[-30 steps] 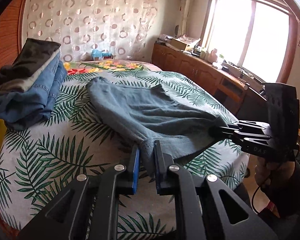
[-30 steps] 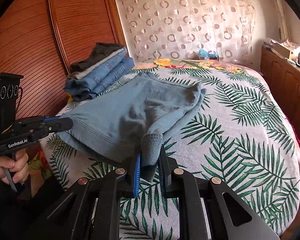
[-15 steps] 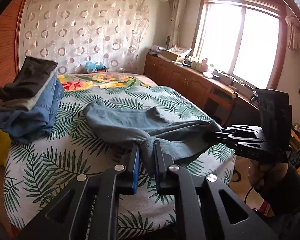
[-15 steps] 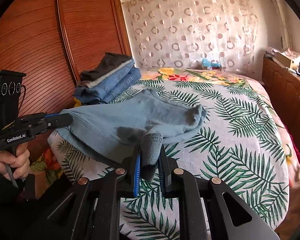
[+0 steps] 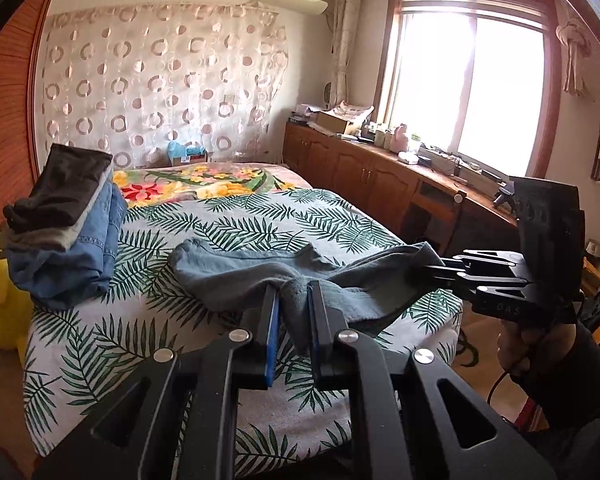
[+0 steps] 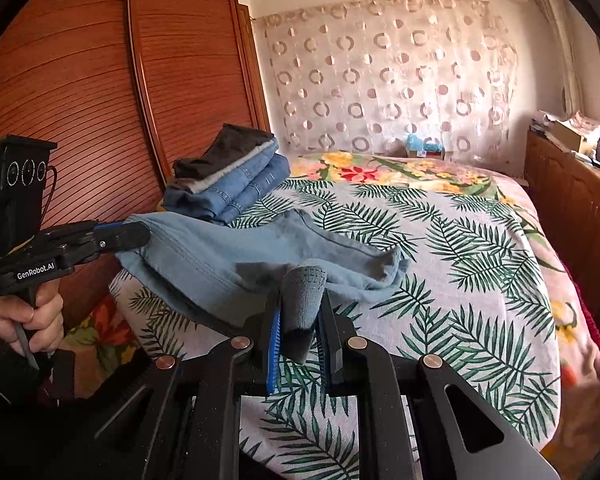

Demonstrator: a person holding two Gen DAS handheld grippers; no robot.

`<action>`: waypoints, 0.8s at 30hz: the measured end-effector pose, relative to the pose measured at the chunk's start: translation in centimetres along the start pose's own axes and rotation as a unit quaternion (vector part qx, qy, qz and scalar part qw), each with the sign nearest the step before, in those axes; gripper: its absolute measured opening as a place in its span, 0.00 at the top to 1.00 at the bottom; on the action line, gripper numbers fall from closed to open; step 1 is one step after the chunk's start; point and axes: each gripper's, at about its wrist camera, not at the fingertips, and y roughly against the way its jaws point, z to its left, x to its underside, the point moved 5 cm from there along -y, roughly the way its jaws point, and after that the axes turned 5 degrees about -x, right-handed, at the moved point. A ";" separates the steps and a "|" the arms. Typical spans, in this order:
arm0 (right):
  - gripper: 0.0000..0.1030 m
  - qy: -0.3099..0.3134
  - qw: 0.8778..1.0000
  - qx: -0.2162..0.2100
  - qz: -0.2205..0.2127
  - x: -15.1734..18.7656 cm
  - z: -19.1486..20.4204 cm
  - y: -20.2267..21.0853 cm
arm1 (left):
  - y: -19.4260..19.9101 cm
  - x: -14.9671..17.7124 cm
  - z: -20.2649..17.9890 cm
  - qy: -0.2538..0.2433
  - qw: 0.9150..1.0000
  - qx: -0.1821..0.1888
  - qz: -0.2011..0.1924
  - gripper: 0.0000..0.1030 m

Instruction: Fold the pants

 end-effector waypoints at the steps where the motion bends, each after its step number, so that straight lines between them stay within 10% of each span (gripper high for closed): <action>1: 0.85 0.001 1.000 -0.001 -0.001 0.0 0.1 0.1 | 0.1 0.0 0.0 -0.001 1.000 0.001 0.000 0.87; 24: 0.85 -0.025 0.999 0.006 0.030 1.6 -2.4 -5.4 | -4.5 3.3 1.2 0.021 0.998 0.004 0.064 0.87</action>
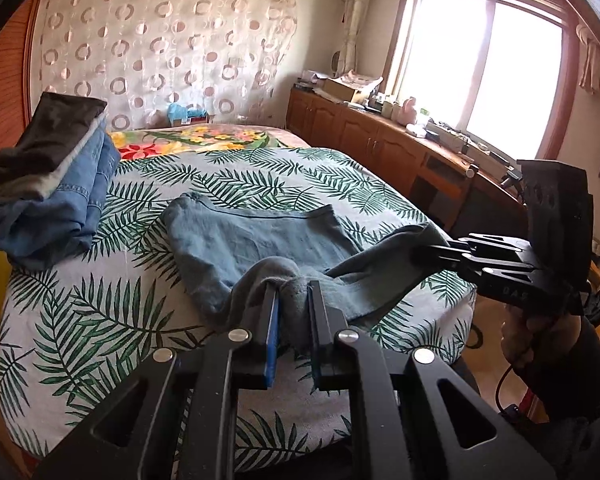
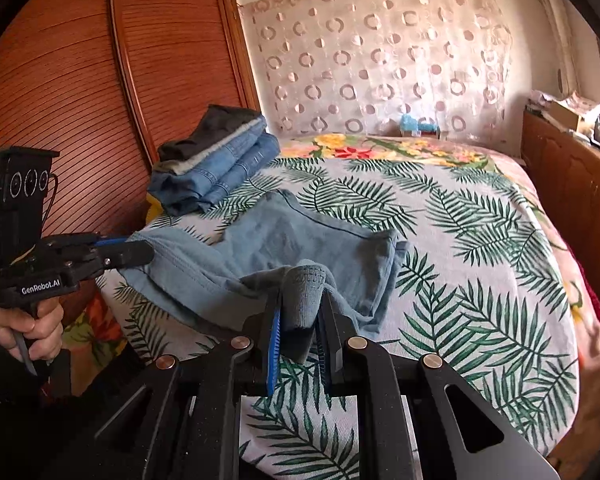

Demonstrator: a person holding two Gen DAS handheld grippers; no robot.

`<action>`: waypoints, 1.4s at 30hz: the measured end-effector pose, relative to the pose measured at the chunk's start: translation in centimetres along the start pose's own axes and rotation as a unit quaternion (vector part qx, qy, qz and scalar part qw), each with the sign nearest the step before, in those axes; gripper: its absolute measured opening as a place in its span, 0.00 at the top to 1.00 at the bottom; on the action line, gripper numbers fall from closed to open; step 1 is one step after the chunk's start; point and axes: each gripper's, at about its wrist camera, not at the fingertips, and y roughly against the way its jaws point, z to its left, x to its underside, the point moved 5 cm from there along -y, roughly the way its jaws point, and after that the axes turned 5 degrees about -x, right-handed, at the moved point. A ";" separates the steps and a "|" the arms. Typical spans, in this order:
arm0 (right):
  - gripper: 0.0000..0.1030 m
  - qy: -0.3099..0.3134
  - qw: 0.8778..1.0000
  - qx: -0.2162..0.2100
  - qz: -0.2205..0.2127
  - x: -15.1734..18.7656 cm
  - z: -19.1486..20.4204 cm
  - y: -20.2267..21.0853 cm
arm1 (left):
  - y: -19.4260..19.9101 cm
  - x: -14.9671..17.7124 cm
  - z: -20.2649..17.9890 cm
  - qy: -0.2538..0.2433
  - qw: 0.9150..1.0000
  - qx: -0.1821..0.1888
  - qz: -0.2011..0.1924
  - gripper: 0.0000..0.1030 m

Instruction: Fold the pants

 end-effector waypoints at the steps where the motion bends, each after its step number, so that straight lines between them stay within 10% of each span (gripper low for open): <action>1: 0.85 -0.001 1.000 0.000 0.000 0.0 0.0 -0.1 | -0.1 -0.1 0.1 0.001 1.000 -0.001 -0.001 0.87; 31: 0.85 0.011 0.999 0.046 0.011 -4.2 -1.6 -7.7 | -5.6 -4.3 3.3 0.001 0.999 -0.051 -0.013 0.85; 42: 0.85 0.008 0.998 0.049 0.027 -4.1 -1.8 -8.5 | -5.5 -2.6 3.7 0.006 0.998 -0.057 0.002 0.30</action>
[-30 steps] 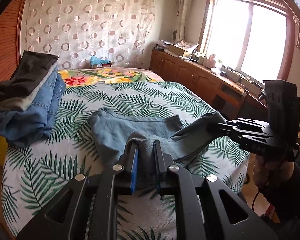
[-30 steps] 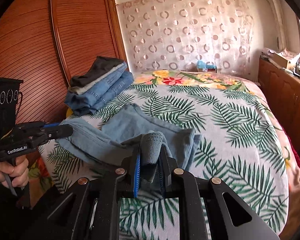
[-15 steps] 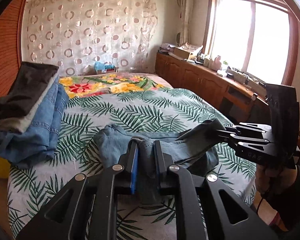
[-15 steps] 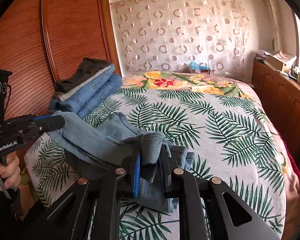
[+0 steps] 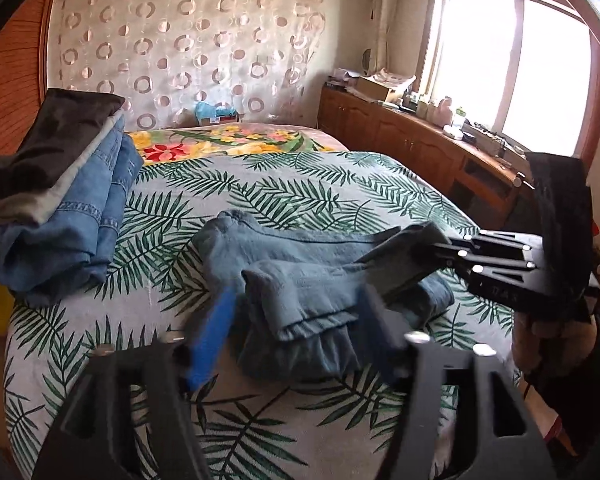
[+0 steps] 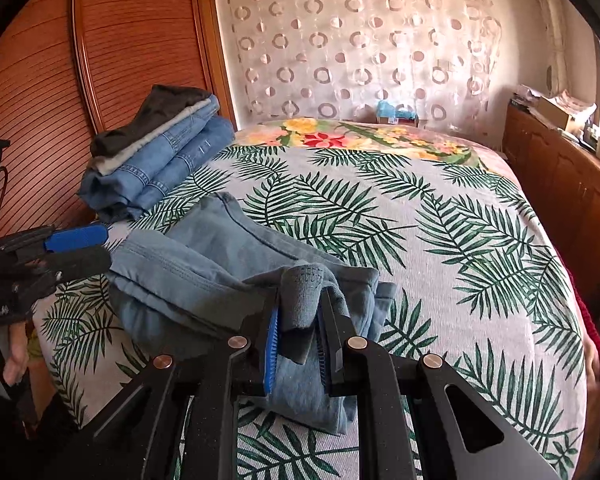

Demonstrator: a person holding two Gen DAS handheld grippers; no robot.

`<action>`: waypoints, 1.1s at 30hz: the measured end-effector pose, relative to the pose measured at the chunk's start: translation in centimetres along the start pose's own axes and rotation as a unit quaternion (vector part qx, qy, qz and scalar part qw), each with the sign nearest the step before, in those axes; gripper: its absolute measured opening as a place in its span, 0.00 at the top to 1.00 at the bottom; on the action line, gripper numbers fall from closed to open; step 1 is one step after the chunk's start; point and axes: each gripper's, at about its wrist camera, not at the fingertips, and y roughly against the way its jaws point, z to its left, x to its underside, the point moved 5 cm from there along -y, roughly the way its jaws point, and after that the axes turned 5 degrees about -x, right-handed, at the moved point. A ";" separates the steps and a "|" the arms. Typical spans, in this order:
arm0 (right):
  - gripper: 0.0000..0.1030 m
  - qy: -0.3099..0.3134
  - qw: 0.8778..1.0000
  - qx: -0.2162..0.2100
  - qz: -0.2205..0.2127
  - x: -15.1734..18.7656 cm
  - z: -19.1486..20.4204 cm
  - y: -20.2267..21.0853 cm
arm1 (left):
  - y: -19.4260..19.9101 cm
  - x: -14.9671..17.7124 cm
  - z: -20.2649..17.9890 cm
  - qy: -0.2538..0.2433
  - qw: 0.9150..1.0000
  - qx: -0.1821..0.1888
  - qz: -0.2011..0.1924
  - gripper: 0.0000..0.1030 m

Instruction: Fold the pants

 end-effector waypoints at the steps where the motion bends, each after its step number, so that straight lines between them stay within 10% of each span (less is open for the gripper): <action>1: 0.85 0.000 1.000 -0.001 -0.001 0.0 -0.1 0.1 | -0.1 0.2 0.1 0.001 1.000 0.000 0.001 0.30; 33: 0.65 0.024 0.998 0.005 0.064 3.1 -0.3 2.0 | -3.2 2.7 2.1 -0.020 0.996 -0.054 0.066 0.29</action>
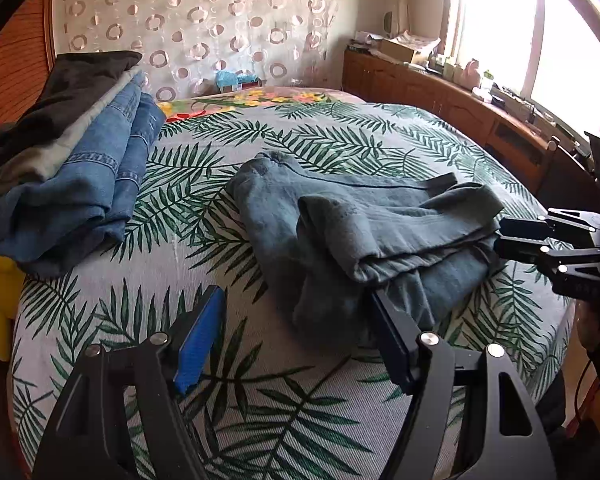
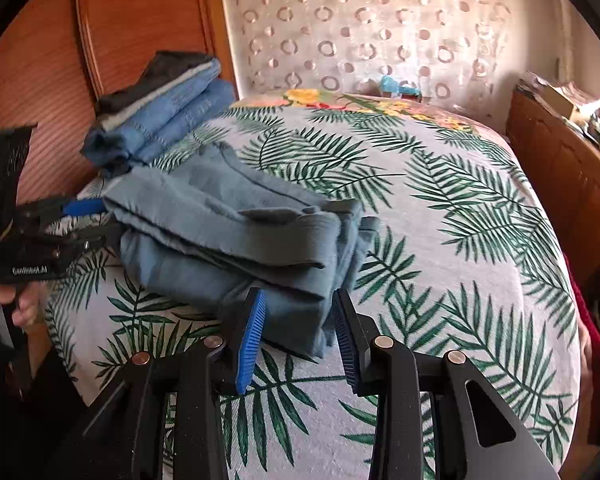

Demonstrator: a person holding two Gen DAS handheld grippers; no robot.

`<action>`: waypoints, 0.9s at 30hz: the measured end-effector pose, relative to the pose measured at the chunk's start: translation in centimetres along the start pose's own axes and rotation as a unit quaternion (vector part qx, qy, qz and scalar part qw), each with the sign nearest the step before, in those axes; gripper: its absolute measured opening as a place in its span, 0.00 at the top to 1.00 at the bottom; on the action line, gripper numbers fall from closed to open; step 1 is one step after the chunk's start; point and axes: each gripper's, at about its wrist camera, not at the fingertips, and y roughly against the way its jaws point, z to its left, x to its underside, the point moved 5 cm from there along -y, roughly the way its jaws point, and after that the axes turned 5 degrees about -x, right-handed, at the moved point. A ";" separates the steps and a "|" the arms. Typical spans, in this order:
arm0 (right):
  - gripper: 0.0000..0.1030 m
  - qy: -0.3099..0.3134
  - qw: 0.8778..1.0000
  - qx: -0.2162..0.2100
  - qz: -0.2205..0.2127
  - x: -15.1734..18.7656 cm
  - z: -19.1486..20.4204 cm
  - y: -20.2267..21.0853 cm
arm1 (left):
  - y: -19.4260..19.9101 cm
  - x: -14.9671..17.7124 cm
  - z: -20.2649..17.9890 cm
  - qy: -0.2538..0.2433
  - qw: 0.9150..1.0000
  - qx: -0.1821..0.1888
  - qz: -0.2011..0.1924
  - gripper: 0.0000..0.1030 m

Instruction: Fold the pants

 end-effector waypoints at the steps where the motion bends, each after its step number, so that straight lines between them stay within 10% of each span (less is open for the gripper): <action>1: 0.65 0.004 1.000 0.004 0.004 -0.3 0.1 -0.3 | -0.3 -0.2 0.0 -0.002 1.000 0.000 0.002 0.29; 27: 0.65 -0.034 0.998 0.055 -0.021 -7.2 -3.4 -4.4 | -2.0 -4.2 1.9 0.009 1.000 -0.002 -0.007 0.29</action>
